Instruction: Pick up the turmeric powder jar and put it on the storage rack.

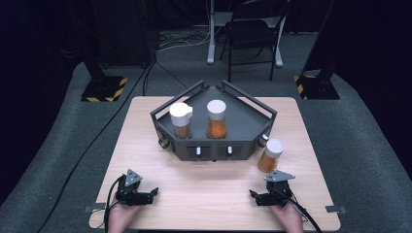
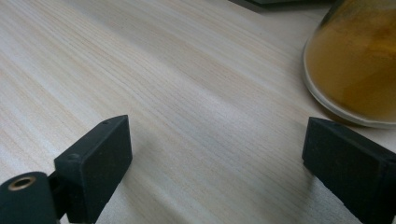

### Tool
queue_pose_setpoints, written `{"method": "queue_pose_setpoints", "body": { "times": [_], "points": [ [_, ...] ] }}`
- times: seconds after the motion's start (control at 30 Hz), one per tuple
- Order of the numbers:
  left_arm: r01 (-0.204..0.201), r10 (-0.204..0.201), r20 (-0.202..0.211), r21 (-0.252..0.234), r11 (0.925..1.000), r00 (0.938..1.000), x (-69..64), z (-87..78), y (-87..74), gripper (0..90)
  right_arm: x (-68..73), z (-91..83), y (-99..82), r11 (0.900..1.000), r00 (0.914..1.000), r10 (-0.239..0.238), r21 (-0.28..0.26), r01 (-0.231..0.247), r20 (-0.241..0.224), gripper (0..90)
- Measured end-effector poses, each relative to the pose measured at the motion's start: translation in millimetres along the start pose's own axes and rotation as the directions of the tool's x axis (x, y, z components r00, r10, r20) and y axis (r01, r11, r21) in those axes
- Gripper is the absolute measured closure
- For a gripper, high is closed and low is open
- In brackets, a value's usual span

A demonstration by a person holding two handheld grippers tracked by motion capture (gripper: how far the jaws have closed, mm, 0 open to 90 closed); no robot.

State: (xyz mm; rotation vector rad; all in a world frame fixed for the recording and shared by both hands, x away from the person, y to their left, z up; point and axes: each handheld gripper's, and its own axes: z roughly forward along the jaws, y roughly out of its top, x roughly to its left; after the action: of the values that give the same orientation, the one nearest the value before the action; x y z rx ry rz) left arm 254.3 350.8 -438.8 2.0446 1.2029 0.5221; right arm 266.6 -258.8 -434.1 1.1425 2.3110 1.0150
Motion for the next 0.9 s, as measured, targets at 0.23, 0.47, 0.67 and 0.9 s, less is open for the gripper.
{"method": "queue_pose_setpoints", "body": {
  "times": [0.23,0.47,0.67,0.9],
  "points": [
    [0.000,0.000,0.000,0.000,1.0000,1.0000,0.0,0.0,0.0,7.9,0.0,0.0,0.0,1.0000,1.0000,0.000,0.000,0.000,0.000,7.3],
    [0.000,0.000,0.001,0.000,1.0000,1.0000,0.3,0.2,0.2,7.7,0.0,0.0,0.1,1.0000,1.0000,0.000,0.000,0.000,0.000,7.3],
    [-0.001,0.001,0.000,0.000,1.0000,1.0000,0.2,0.3,0.2,7.6,1.2,-0.2,-0.1,1.0000,1.0000,0.003,0.001,-0.003,0.004,6.9],
    [-0.001,0.001,0.000,0.000,1.0000,1.0000,0.2,0.2,0.2,7.6,2.2,-0.5,-0.2,0.9999,0.9999,0.010,0.000,-0.010,0.012,7.3]
  ]
}}
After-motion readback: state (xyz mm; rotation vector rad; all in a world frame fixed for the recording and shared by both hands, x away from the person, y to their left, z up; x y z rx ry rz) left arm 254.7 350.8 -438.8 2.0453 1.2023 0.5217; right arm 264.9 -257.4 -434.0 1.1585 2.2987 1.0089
